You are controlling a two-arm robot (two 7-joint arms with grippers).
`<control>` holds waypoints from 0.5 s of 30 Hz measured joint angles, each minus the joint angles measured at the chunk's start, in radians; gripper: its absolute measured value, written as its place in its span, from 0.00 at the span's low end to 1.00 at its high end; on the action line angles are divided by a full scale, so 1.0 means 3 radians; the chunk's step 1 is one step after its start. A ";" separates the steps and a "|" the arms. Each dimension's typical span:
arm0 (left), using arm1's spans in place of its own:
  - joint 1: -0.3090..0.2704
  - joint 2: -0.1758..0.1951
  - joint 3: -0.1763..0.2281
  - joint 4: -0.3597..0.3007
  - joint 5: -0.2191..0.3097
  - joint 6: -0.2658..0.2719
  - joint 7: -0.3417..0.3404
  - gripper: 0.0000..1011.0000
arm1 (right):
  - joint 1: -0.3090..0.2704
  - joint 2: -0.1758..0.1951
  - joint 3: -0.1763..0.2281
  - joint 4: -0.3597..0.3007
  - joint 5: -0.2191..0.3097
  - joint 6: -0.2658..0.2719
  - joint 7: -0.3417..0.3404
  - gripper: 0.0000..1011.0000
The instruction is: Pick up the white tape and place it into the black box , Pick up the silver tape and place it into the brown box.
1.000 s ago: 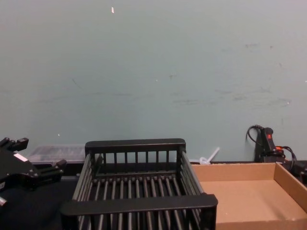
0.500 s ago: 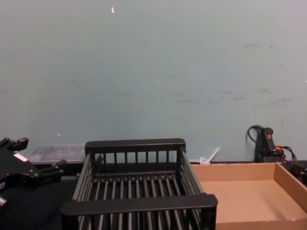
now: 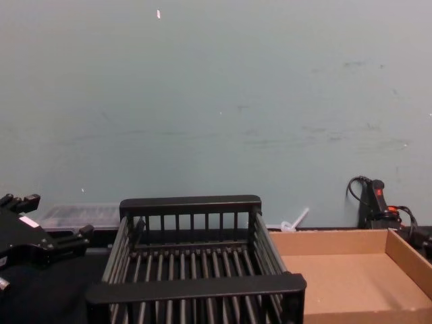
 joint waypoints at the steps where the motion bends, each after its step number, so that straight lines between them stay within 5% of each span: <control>1: 0.0000 0.0000 0.0000 0.0000 0.0000 0.0000 0.0000 0.99 | 0.0000 -0.0005 0.0007 0.0001 0.0000 0.0000 0.0004 0.99; 15: 0.0000 0.0000 0.0000 0.0000 0.0000 0.0000 0.0000 0.99 | -0.0111 -0.0058 0.0148 -0.0070 0.0023 0.0004 0.0184 0.99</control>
